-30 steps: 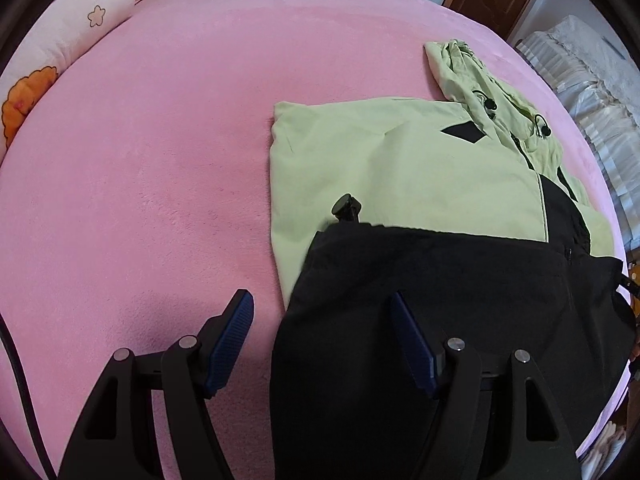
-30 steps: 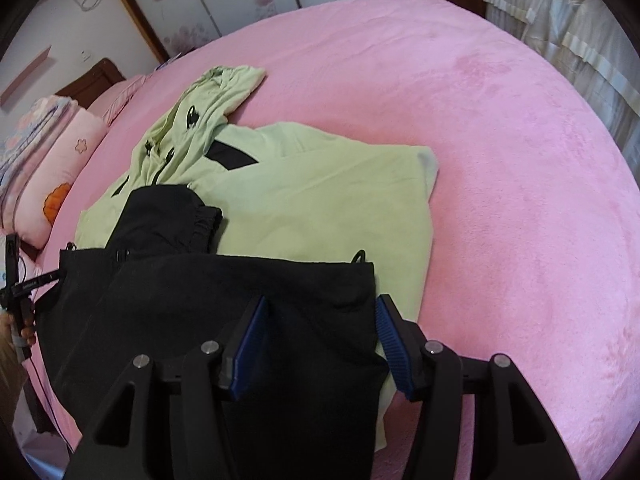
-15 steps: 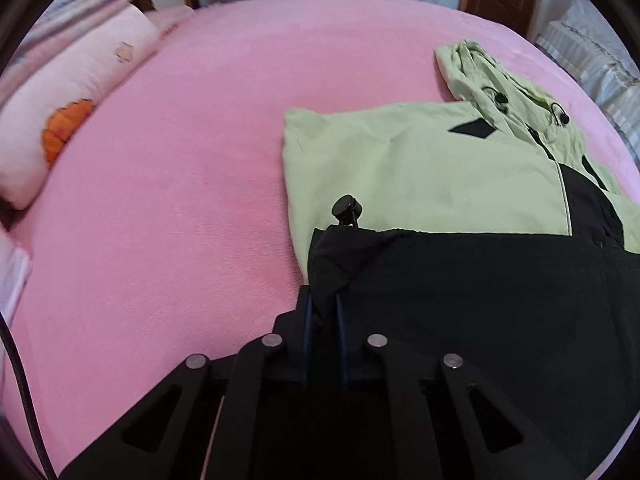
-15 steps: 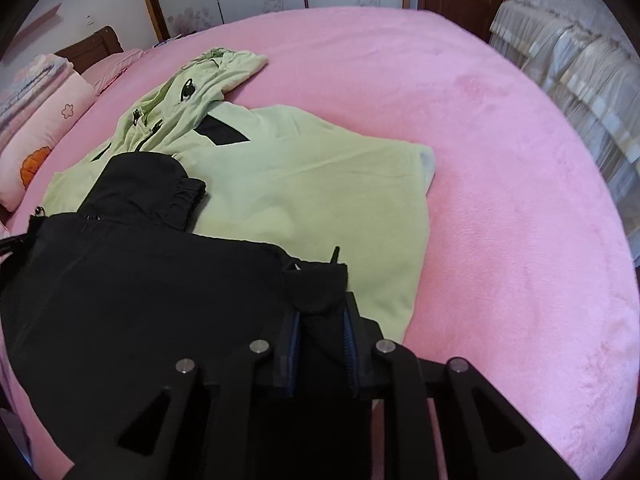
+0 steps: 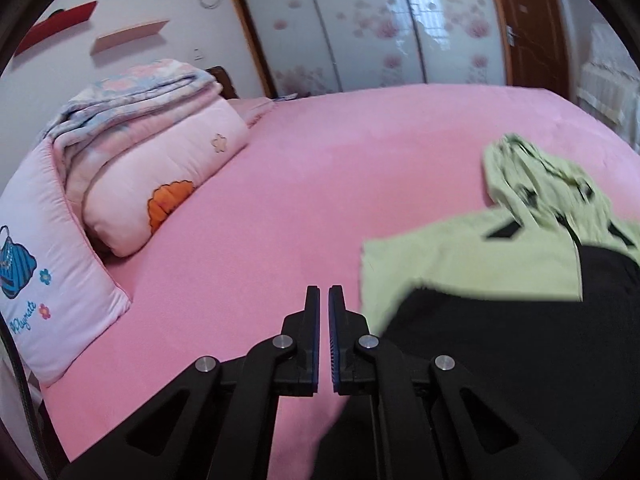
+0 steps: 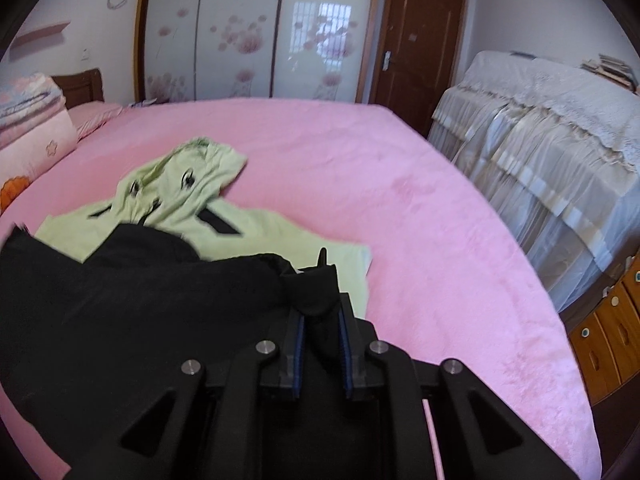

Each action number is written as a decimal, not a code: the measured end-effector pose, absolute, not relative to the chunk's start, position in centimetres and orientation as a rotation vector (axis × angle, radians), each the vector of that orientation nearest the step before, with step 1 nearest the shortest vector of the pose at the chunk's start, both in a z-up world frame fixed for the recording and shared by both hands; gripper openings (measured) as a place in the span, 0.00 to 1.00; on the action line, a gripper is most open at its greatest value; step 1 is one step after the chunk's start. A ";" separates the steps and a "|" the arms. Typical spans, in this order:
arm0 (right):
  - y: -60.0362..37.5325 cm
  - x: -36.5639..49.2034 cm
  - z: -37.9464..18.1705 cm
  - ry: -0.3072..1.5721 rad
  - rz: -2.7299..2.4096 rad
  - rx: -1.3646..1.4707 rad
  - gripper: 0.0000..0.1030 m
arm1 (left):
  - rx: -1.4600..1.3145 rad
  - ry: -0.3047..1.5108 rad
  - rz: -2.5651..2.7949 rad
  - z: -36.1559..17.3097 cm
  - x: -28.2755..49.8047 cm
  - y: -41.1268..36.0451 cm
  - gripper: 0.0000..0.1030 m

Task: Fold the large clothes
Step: 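Lift the hem with both grippers and fold it toward the green hood, then open both grippers and lay the folded hem flat, then withdraw both open grippers above the folded hoodie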

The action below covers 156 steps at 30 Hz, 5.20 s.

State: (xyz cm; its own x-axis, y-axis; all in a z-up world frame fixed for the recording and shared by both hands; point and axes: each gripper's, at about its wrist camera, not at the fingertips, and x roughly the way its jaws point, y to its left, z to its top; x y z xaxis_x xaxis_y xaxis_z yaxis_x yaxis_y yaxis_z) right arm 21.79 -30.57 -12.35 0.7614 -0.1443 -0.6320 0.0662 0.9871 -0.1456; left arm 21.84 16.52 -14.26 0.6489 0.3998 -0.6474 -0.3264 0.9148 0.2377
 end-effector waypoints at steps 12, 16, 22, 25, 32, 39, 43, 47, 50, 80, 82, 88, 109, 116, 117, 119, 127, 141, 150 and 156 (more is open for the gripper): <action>-29.9 26.4 -13.1 0.739 -0.086 -0.101 0.13 | -0.075 1.069 0.129 -19.4 28.9 19.9 0.22; -30.5 26.3 -13.9 0.765 -0.080 -0.088 0.13 | -0.048 1.121 0.050 -21.0 29.8 19.3 0.51; -30.8 26.3 -15.0 0.787 -0.080 -0.083 0.13 | 0.019 1.180 0.028 -23.6 31.0 18.2 0.60; -30.9 26.4 -15.5 0.801 -0.081 -0.080 0.13 | -0.001 1.199 0.011 -24.3 31.2 18.4 0.59; -31.2 26.3 -16.5 0.827 -0.073 -0.053 0.13 | 0.057 1.121 0.055 -23.5 29.9 16.8 0.06; -30.4 25.5 -14.7 0.759 -0.070 -0.065 0.13 | 0.232 0.887 0.244 -18.4 27.2 12.8 0.04; -30.0 26.3 -13.3 0.720 -0.075 -0.081 0.13 | 0.272 0.878 0.278 -16.9 28.2 12.1 0.04; -29.7 27.6 -13.1 0.719 -0.068 -0.075 0.13 | 0.232 0.964 0.287 -17.9 29.6 14.1 0.04; -29.1 28.2 -13.4 0.720 -0.061 -0.087 0.13 | 0.176 0.988 0.278 -19.1 29.9 15.4 0.04; -32.1 40.3 -20.7 0.918 -0.187 0.050 0.22 | 0.173 1.018 0.486 -26.2 40.9 17.0 0.04; -33.1 39.4 -19.0 0.891 -0.163 0.157 0.26 | 0.167 0.999 0.473 -25.3 40.3 16.8 0.08; -31.2 35.3 -14.6 0.829 -0.135 0.222 0.34 | 0.064 0.877 0.346 -20.7 35.2 14.6 0.40; -20.1 22.2 -22.1 0.891 -0.040 -0.146 0.33 | 0.095 0.927 0.425 -25.2 23.4 10.7 0.65; -29.7 19.8 -22.4 0.923 -0.271 -0.074 0.00 | 0.088 0.935 0.495 -25.3 21.5 14.1 0.69; -30.0 19.7 -22.5 0.922 -0.308 -0.095 0.05 | 0.104 0.933 0.507 -25.2 21.2 13.9 0.69; -31.1 19.4 -23.1 0.948 -0.324 -0.051 0.06 | 0.121 0.933 0.517 -25.3 21.2 13.5 0.69; -31.1 19.5 -23.0 0.990 -0.327 0.003 0.06 | 0.064 0.972 0.499 -24.5 21.4 14.5 0.70; -31.5 16.3 -17.4 0.970 -0.236 0.143 0.06 | 0.006 1.052 0.298 -17.6 17.8 12.7 0.70; -26.4 13.7 -10.1 0.870 -0.092 0.094 0.33 | -0.014 0.963 0.163 -9.4 13.7 9.3 0.80; -23.0 13.3 -5.6 0.823 0.010 0.056 0.33 | -0.011 0.931 0.099 -5.8 12.6 7.4 0.80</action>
State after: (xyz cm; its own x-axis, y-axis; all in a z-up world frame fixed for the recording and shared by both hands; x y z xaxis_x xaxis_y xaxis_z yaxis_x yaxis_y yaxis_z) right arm 13.28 -22.95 -5.60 0.6800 0.0308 -0.7326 0.0130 0.9985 0.0540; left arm 12.57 7.35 -5.81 0.5930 0.0806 -0.8012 -0.0901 0.9954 0.0335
